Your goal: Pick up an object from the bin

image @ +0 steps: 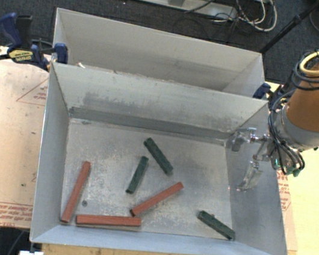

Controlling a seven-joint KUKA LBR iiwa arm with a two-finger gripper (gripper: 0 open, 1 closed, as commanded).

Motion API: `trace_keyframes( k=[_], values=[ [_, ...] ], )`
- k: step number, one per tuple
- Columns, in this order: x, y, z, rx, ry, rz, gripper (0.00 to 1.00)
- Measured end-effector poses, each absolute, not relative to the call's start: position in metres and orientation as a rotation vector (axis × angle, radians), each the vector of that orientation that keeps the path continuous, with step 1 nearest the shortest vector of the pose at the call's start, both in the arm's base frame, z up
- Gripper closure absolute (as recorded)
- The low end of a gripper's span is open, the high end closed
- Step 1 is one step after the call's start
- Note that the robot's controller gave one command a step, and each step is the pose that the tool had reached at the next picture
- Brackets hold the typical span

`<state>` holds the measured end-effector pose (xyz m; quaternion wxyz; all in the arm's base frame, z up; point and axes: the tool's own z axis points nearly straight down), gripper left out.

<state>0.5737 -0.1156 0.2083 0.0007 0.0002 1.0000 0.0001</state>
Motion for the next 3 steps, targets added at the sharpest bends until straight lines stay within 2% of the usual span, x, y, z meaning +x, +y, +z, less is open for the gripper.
trace_keyframes(
  k=[1,2,3],
  values=[
    [0.561,-0.122,0.19,-0.132,3.129,-0.001,0.0],
    [0.536,-0.141,0.128,-0.347,3.117,-0.002,0.0],
    [0.506,-0.138,0.104,-0.468,3.112,0.006,0.0]
  ],
)
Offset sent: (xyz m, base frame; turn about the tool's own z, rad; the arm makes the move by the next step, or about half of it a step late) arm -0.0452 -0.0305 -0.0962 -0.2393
